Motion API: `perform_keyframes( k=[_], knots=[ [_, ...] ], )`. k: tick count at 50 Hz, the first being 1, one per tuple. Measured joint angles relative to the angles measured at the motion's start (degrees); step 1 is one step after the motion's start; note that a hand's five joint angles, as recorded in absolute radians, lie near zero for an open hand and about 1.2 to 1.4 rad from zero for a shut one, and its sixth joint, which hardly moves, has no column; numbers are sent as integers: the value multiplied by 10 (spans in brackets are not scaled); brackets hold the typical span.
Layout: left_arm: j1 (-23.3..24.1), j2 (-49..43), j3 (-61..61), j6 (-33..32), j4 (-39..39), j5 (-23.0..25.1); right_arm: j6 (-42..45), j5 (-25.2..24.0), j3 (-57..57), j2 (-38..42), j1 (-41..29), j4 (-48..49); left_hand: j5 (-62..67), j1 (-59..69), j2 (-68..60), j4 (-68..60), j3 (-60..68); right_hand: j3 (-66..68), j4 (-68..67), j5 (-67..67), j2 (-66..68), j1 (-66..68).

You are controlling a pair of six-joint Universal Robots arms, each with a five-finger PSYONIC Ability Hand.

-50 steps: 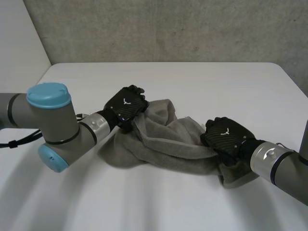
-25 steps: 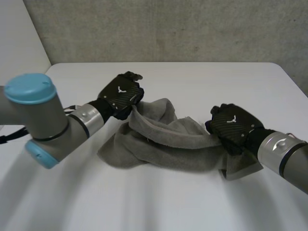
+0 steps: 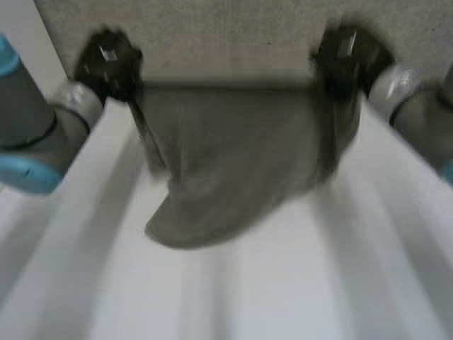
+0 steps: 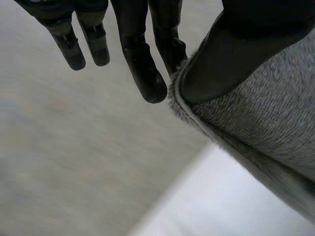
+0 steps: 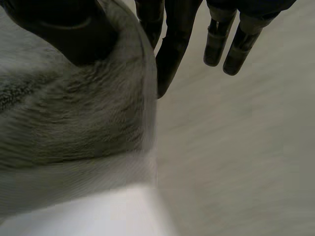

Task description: Fold the towel.

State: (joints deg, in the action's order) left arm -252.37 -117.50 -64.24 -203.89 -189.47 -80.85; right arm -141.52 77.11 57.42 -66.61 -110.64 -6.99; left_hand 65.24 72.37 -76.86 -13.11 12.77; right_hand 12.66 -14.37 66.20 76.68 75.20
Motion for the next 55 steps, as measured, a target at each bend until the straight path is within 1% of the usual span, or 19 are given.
perform_keyframes(
  k=[2,5,6,7,11,12,15,17,20,25,29,33,36,41,46,47,48,52,55],
  knots=[
    [10,5,49,9,-44,-35,-60,23,-57,-14,-4,83,0,0,-1,0,0,0,0,0,0,0],
    [21,47,68,31,-113,-53,-129,36,-79,-48,-4,163,6,0,-1,0,0,0,0,0,0,0],
    [22,56,67,36,-125,-53,-138,36,-79,-53,-3,172,8,0,-1,0,0,0,0,0,0,0],
    [24,83,61,48,-158,-51,-157,34,-75,-66,-1,188,11,0,-1,0,0,0,0,4,0,0],
    [19,162,4,88,-240,-6,-192,-2,-23,-97,13,178,17,0,-3,0,0,0,0,12,0,0],
    [18,168,-4,91,-244,1,-193,-9,-14,-99,15,172,17,0,-3,0,0,0,0,12,0,0],
    [10,189,-74,102,-248,62,-189,-48,53,-110,23,133,17,0,-3,0,0,0,0,12,0,0],
    [7,191,-113,102,-243,87,-182,-65,91,-114,27,120,17,0,-3,0,0,0,0,12,1,0],
    [3,182,-193,90,-232,125,-163,-89,170,-121,39,113,17,0,-3,0,0,0,0,12,1,0],
    [-7,143,-307,40,-226,145,-127,-106,282,-125,56,135,17,0,-3,0,0,0,0,12,1,0],
    [-17,94,-374,-16,-226,146,-100,-109,359,-118,63,161,17,0,-3,0,0,0,0,12,1,0],
    [-21,46,-412,-64,-226,141,-81,-109,413,-101,63,179,17,0,-3,0,0,0,0,12,1,0],
    [-20,22,-421,-85,-224,136,-74,-108,439,-83,60,185,17,0,-3,0,0,0,0,12,1,0],
    [-16,7,-422,-97,-222,121,-71,-108,455,-62,57,186,17,0,-3,0,0,0,0,12,1,0],
    [-12,8,-419,-96,-225,88,-72,-109,452,-59,58,182,10,0,8,0,0,0,0,12,1,0],
    [-12,9,-419,-95,-226,84,-72,-109,452,-60,58,182,-3,-6,26,0,0,0,0,12,1,0],
    [-12,10,-418,-95,-226,76,-73,-108,451,-61,59,181,-53,-36,79,0,0,0,0,12,1,0],
    [-12,14,-418,-93,-228,54,-74,-106,448,-70,60,179,-223,-197,243,0,0,0,0,12,1,0],
    [-12,16,-418,-92,-229,40,-78,-103,448,-79,60,176,-287,-257,296,0,0,0,0,12,1,0]
  ],
)
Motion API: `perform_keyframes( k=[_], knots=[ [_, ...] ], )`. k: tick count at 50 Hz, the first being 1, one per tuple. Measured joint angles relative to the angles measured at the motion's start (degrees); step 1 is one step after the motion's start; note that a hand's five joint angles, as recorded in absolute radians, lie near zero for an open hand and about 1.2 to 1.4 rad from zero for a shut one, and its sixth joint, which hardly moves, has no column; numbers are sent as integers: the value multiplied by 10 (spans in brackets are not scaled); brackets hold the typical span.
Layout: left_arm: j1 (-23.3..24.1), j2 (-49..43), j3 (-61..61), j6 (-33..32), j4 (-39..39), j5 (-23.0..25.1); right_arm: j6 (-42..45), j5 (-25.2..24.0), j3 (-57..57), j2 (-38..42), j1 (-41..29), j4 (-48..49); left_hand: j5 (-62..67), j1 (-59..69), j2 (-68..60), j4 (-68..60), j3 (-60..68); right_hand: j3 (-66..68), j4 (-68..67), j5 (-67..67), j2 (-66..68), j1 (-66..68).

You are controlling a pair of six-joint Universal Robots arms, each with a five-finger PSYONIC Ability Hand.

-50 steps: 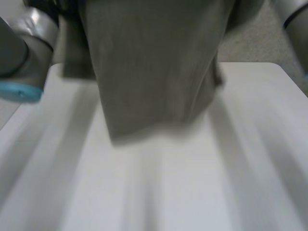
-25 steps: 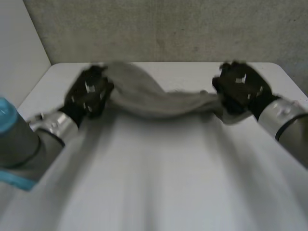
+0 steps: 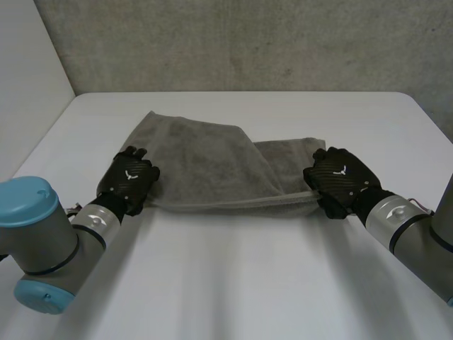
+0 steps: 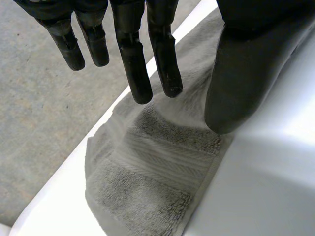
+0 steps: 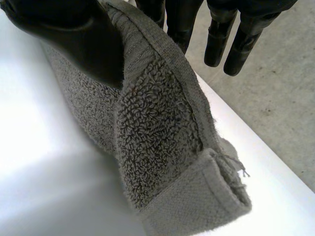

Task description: Fold the towel.

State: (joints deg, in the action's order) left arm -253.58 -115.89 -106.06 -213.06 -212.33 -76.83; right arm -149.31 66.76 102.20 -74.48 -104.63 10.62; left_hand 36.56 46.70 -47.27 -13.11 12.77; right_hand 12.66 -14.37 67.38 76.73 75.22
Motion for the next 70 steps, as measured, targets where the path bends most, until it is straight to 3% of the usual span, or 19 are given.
perform_keyframes(
  k=[9,24,41,52,59,70],
  knots=[
    [17,1,6,29,-2,-13,-8,6,-3,-24,5,-31,-41,-38,36,0,0,0,0,0,0,0],
    [61,-1,33,159,4,-13,-12,0,-12,-35,33,-78,-55,-45,47,0,0,0,0,0,0,0],
    [68,-8,27,161,73,-33,-75,-1,-27,-19,56,-74,-97,-84,90,0,0,0,0,0,0,0],
    [74,-42,40,162,21,-106,-74,-1,-27,-15,54,-77,-107,-92,98,0,0,0,0,0,0,0],
    [77,-72,59,163,-21,-125,-74,0,-27,-15,53,-78,-107,-92,98,0,0,0,0,0,0,0],
    [102,-96,80,182,-20,-130,-72,0,-26,-14,51,-78,-107,-92,98,0,0,0,0,0,0,0]
  ],
)
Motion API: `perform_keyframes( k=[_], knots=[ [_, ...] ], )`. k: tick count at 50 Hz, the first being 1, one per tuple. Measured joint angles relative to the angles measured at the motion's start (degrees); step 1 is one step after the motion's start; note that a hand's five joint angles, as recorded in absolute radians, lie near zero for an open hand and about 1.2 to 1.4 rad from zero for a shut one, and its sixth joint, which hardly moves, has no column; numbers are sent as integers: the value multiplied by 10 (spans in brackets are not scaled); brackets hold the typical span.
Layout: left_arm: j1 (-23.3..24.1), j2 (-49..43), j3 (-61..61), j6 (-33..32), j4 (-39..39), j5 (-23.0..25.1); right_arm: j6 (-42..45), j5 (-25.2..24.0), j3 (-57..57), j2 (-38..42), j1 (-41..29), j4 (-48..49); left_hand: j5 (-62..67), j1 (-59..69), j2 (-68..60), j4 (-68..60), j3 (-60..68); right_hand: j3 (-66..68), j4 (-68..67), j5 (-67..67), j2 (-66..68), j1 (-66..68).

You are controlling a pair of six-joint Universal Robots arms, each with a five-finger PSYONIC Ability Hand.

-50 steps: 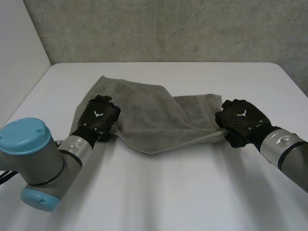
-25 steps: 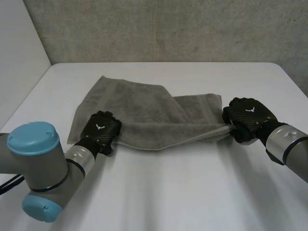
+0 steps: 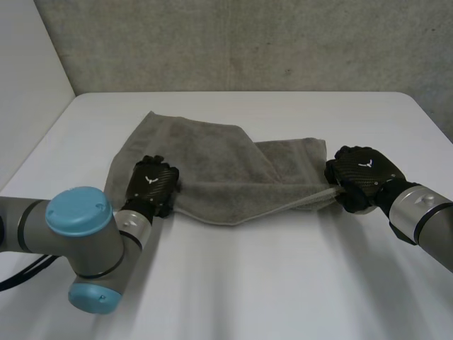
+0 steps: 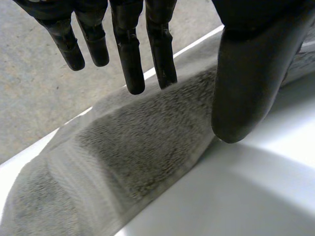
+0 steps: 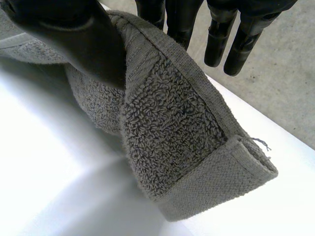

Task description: Fold the towel.

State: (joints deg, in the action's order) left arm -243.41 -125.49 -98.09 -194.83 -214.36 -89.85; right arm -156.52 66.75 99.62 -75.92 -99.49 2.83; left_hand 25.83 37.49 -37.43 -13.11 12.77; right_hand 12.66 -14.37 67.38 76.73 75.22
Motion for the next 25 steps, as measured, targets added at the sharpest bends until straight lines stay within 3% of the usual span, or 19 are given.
perform_keyframes(
  k=[25],
  knots=[
    [18,-21,26,20,-2,-20,4,-1,-1,8,0,0,-38,-45,48,0,0,0,0,0,0,0]
  ],
)
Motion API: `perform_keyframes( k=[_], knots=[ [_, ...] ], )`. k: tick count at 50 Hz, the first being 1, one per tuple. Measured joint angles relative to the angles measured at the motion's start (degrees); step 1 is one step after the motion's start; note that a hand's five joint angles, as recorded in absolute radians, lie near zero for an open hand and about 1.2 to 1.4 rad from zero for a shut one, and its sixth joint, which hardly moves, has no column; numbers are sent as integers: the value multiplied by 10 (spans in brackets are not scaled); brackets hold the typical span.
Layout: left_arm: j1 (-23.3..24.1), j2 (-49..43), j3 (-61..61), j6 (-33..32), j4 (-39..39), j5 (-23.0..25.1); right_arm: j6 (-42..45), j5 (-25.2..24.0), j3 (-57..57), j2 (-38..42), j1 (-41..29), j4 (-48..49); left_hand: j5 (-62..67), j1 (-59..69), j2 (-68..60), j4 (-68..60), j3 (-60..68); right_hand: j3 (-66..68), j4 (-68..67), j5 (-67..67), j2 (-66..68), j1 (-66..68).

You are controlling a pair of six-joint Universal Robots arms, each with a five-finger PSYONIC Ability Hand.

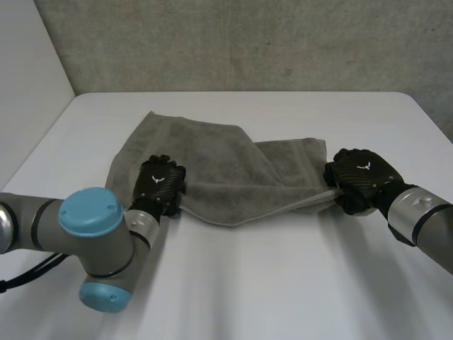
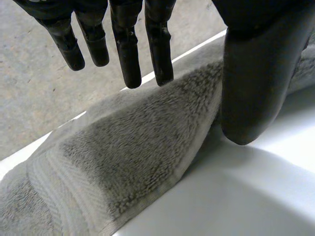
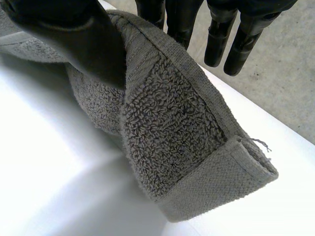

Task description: Fold the towel.

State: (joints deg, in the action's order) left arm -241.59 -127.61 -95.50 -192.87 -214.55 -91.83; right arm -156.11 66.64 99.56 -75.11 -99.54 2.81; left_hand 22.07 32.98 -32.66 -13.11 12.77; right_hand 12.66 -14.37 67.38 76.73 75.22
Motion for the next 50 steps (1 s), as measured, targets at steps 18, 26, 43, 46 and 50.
perform_keyframes(
  k=[18,26,43,46,50],
  knots=[
    [-9,-49,63,-1,-42,-89,-1,-3,-12,-15,13,-32,31,16,-20,0,0,0,0,0,0,0],
    [-9,-31,54,4,-41,-91,-1,-9,-11,-16,14,-41,33,18,-22,0,0,0,0,0,0,0],
    [19,63,-28,-1,18,-42,0,-12,-9,-13,13,-38,23,17,-21,0,0,0,0,0,0,0],
    [22,72,-38,-1,36,-28,0,-12,-10,-11,14,-37,24,17,-21,0,0,0,0,0,0,0],
    [25,75,-50,-2,49,-19,1,-13,-10,-8,14,-36,24,17,-21,0,0,0,0,0,0,0]
  ],
)
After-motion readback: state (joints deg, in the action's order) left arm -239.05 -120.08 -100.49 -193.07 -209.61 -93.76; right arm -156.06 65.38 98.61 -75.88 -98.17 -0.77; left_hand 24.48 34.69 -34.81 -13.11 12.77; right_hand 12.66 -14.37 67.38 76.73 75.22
